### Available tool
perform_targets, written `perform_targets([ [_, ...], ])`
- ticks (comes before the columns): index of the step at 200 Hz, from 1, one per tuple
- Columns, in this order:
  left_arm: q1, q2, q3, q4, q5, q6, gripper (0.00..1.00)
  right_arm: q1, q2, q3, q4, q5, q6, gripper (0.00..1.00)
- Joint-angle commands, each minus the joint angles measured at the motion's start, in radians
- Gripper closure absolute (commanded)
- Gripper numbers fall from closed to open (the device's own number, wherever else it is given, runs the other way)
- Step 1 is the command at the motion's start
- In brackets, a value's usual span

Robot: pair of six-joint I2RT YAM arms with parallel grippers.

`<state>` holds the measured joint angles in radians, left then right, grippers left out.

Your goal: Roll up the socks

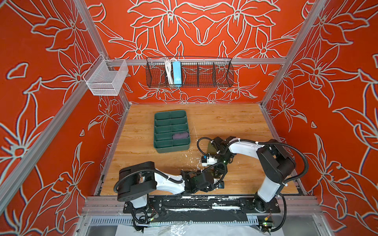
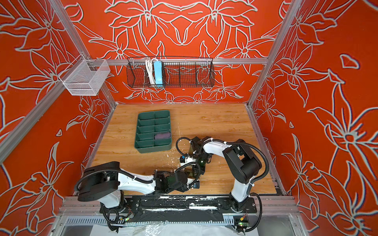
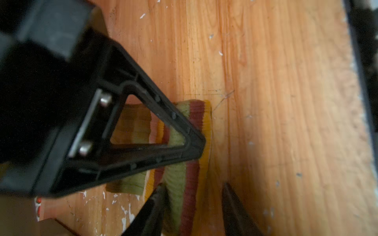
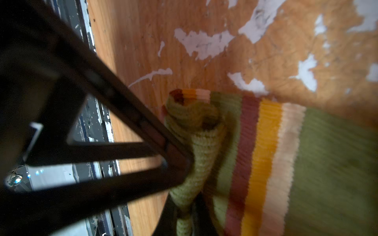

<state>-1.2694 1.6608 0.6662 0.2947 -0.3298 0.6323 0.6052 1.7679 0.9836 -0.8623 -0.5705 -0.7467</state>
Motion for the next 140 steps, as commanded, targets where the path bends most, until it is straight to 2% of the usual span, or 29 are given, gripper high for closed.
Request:
perform_targets([
  [1, 0.011, 0.057, 0.016, -0.004, 0.003, 0.014, 0.57, -0.007, 0.065, -0.005, 0.071, 0.101, -0.012, 1.00],
  [24, 0.011, 0.091, 0.026, -0.023, 0.011, 0.014, 0.66, -0.015, 0.071, 0.003, 0.065, 0.093, -0.011, 1.00],
  [55, 0.011, 0.114, 0.036, -0.066, 0.012, 0.015, 0.88, -0.023, 0.043, 0.000, 0.086, 0.083, 0.006, 1.00],
  [85, 0.014, 0.100, 0.060, -0.173, 0.029, -0.003, 0.97, -0.028, -0.079, -0.052, 0.188, 0.154, 0.059, 1.00],
  [99, 0.020, 0.080, 0.074, -0.238, 0.063, -0.021, 0.98, -0.029, -0.178, -0.109, 0.277, 0.213, 0.103, 0.77],
  [114, 0.035, 0.058, 0.088, -0.300, 0.124, -0.039, 0.98, -0.039, -0.284, -0.163, 0.351, 0.262, 0.148, 0.57],
  [130, 0.054, 0.042, 0.109, -0.363, 0.188, -0.057, 0.99, -0.057, -0.388, -0.207, 0.418, 0.328, 0.194, 0.43],
  [140, 0.067, 0.038, 0.128, -0.406, 0.226, -0.068, 0.99, -0.073, -0.451, -0.235, 0.473, 0.408, 0.238, 0.36],
])
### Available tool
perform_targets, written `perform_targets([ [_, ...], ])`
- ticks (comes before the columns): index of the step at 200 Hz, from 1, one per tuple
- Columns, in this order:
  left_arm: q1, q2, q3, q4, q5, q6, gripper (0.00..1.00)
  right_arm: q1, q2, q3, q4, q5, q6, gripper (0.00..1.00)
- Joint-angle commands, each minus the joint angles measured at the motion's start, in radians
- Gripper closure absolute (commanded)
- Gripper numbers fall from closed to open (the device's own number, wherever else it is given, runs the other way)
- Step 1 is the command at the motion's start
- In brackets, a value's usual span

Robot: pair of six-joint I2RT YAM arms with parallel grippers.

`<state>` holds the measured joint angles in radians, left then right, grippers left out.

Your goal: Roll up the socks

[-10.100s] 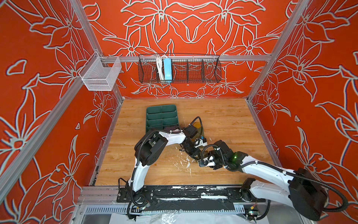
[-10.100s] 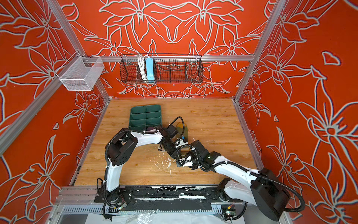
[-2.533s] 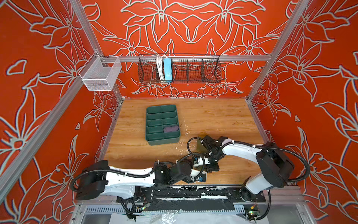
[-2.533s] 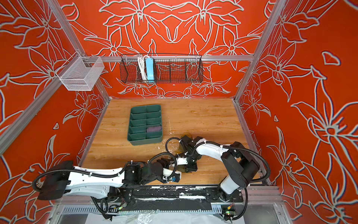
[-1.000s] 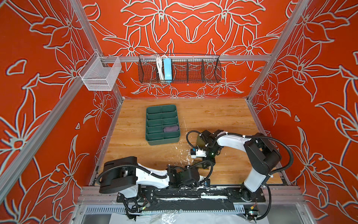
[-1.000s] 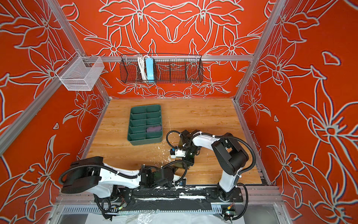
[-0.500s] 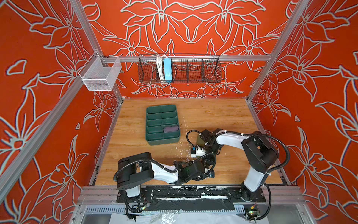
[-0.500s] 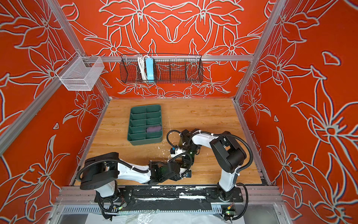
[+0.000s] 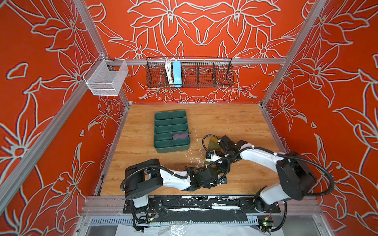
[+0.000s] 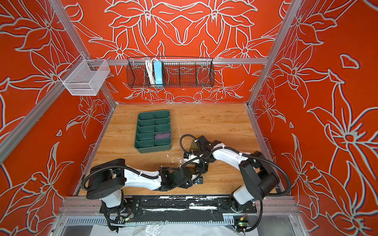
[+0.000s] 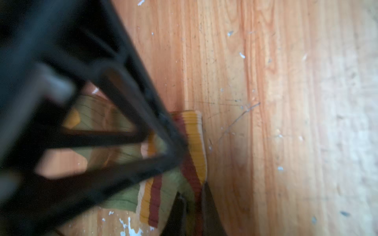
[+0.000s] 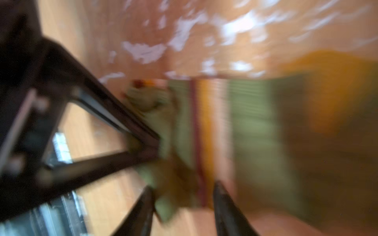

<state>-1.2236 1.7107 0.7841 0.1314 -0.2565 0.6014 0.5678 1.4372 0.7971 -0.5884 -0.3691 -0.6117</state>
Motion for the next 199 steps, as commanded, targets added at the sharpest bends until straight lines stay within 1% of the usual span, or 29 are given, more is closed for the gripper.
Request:
perform_targets([
  [1, 0.021, -0.012, 0.012, -0.246, 0.156, -0.039, 0.99, -0.038, -0.127, -0.052, 0.205, 0.217, 0.109, 0.36],
  [8, 0.021, -0.013, 0.024, -0.269, 0.173, -0.047, 0.99, -0.054, -0.167, -0.068, 0.249, 0.294, 0.156, 0.31],
  [13, 0.049, -0.014, 0.032, -0.285, 0.189, -0.051, 0.99, -0.070, -0.193, -0.075, 0.269, 0.336, 0.183, 0.29],
  [28, 0.072, -0.014, 0.058, -0.327, 0.232, -0.063, 0.99, -0.134, -0.262, -0.081, 0.305, 0.443, 0.284, 0.26],
  [44, 0.093, -0.006, 0.103, -0.375, 0.293, -0.067, 0.99, -0.199, -0.342, -0.087, 0.335, 0.562, 0.417, 0.26],
  [57, 0.117, 0.024, 0.162, -0.445, 0.394, -0.067, 0.99, -0.235, -0.420, -0.099, 0.360, 0.684, 0.530, 0.25],
  [65, 0.132, 0.055, 0.214, -0.496, 0.438, -0.074, 0.99, -0.247, -0.473, -0.112, 0.379, 0.751, 0.573, 0.24],
  [70, 0.142, 0.080, 0.242, -0.525, 0.469, -0.077, 0.99, -0.250, -0.508, -0.123, 0.396, 0.773, 0.584, 0.24],
  [77, 0.158, 0.120, 0.297, -0.585, 0.526, -0.071, 0.99, -0.252, -0.559, -0.136, 0.416, 0.773, 0.584, 0.24],
  [87, 0.174, 0.179, 0.364, -0.646, 0.564, -0.083, 0.99, -0.253, -0.637, -0.160, 0.444, 0.734, 0.571, 0.24],
  [97, 0.195, 0.235, 0.427, -0.709, 0.619, -0.082, 0.98, -0.253, -0.713, -0.188, 0.480, 0.673, 0.553, 0.25],
  [105, 0.209, 0.279, 0.468, -0.740, 0.637, -0.095, 0.98, -0.252, -0.772, -0.214, 0.497, 0.615, 0.527, 0.27],
  [115, 0.226, 0.317, 0.503, -0.771, 0.668, -0.103, 0.98, -0.251, -0.841, -0.240, 0.505, 0.505, 0.470, 0.29],
  [125, 0.243, 0.348, 0.530, -0.786, 0.679, -0.118, 0.98, -0.251, -0.901, -0.265, 0.487, 0.379, 0.383, 0.33],
  [140, 0.266, 0.380, 0.556, -0.805, 0.705, -0.128, 0.98, -0.250, -0.968, -0.272, 0.375, 0.194, 0.260, 0.39],
  [155, 0.291, 0.400, 0.568, -0.807, 0.744, -0.135, 0.97, -0.245, -0.983, -0.256, 0.199, 0.042, 0.127, 0.39],
  [172, 0.311, 0.422, 0.584, -0.814, 0.769, -0.139, 0.97, -0.224, -0.950, -0.237, -0.022, -0.107, -0.082, 0.39],
  [178, 0.315, 0.431, 0.592, -0.820, 0.770, -0.138, 0.97, -0.207, -0.927, -0.230, -0.080, -0.128, -0.137, 0.39],
  [184, 0.319, 0.440, 0.600, -0.828, 0.770, -0.141, 0.96, -0.181, -0.903, -0.226, -0.122, -0.122, -0.176, 0.39],
  [191, 0.323, 0.451, 0.608, -0.837, 0.775, -0.137, 0.96, -0.133, -0.869, -0.223, -0.147, -0.083, -0.201, 0.39],
  [199, 0.328, 0.458, 0.615, -0.843, 0.775, -0.138, 0.96, -0.065, -0.827, -0.223, -0.166, -0.006, -0.222, 0.39],
])
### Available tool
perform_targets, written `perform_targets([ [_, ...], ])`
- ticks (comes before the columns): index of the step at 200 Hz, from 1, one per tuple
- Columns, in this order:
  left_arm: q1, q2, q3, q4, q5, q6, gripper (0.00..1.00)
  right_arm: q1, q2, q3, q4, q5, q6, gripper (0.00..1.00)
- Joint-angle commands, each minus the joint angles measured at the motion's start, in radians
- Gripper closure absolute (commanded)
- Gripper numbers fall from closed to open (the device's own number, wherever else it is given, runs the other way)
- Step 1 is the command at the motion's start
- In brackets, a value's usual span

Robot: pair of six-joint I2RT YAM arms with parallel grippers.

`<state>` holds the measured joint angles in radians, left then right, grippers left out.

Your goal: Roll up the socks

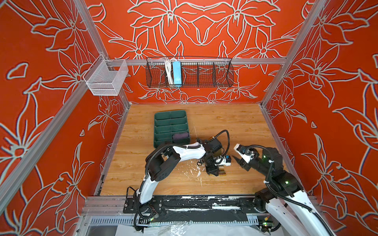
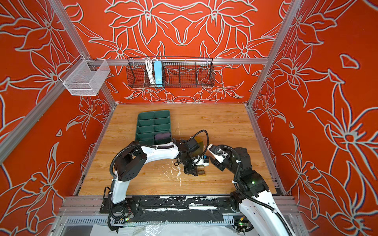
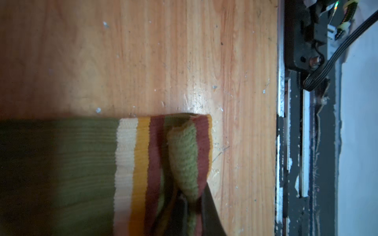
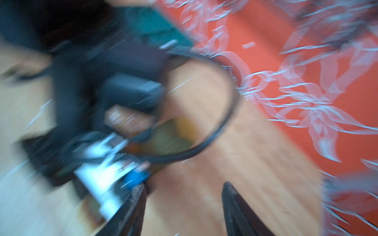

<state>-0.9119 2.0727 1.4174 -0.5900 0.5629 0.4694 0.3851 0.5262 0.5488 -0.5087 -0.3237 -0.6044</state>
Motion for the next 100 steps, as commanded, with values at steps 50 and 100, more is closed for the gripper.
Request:
perform_targets([
  [50, 0.025, 0.100, -0.021, -0.107, -0.041, -0.014, 0.96, 0.444, 0.362, 0.035, -0.126, 0.207, -0.193, 0.41],
  [100, 0.029, 0.112, -0.010, -0.112, -0.044, -0.024, 0.96, 0.486, 0.280, -0.017, 0.033, 0.297, -0.193, 0.41],
])
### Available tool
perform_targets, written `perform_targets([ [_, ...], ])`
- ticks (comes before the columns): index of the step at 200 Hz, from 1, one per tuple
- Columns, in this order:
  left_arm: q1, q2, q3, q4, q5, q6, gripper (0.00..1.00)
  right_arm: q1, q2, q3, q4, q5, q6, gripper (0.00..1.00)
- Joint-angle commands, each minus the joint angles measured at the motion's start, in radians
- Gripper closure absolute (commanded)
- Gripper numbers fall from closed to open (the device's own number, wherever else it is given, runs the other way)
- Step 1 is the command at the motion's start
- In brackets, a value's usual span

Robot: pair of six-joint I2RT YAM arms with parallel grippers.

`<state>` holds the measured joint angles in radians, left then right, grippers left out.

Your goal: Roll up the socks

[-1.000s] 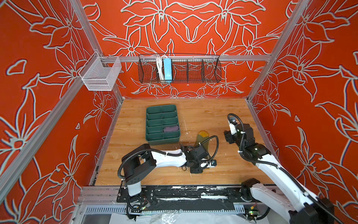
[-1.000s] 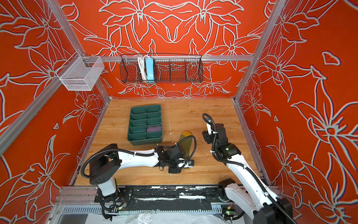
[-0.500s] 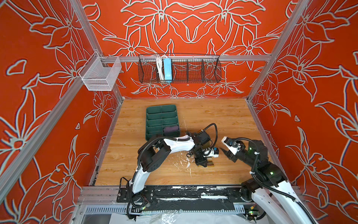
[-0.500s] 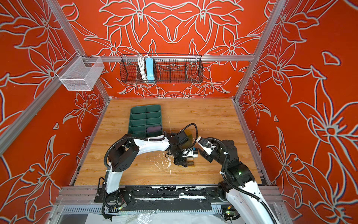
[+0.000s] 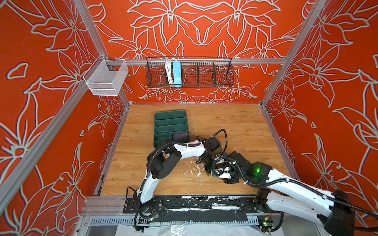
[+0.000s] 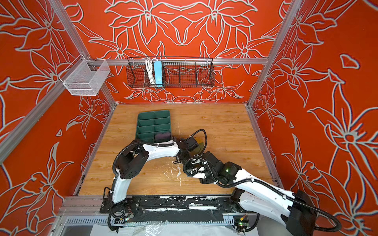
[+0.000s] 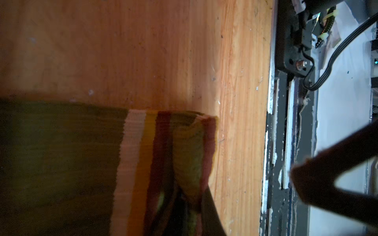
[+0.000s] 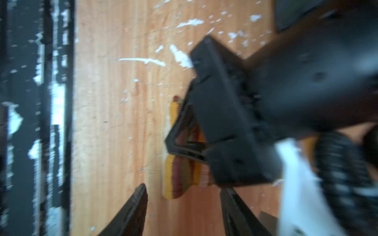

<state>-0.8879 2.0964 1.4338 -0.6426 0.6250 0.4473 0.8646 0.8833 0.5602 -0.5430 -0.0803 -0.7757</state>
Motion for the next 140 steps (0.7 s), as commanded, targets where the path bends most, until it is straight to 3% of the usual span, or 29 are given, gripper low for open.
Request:
perform_targets([
  [1, 0.005, 0.089, -0.026, -0.060, -0.107, -0.001, 0.96, 0.006, -0.082, -0.031, 0.068, 0.055, -0.023, 0.41],
  [54, 0.015, 0.124, -0.001, -0.085, -0.099, -0.017, 0.94, 0.072, -0.167, -0.074, 0.063, 0.273, -0.042, 0.40],
  [114, 0.036, 0.139, 0.003, -0.075, -0.119, -0.055, 0.93, 0.103, -0.083, -0.108, 0.182, 0.316, 0.101, 0.37],
  [140, 0.065, 0.154, 0.015, -0.065, -0.126, -0.072, 0.93, 0.109, -0.035, -0.113, 0.220, 0.343, 0.096, 0.35],
])
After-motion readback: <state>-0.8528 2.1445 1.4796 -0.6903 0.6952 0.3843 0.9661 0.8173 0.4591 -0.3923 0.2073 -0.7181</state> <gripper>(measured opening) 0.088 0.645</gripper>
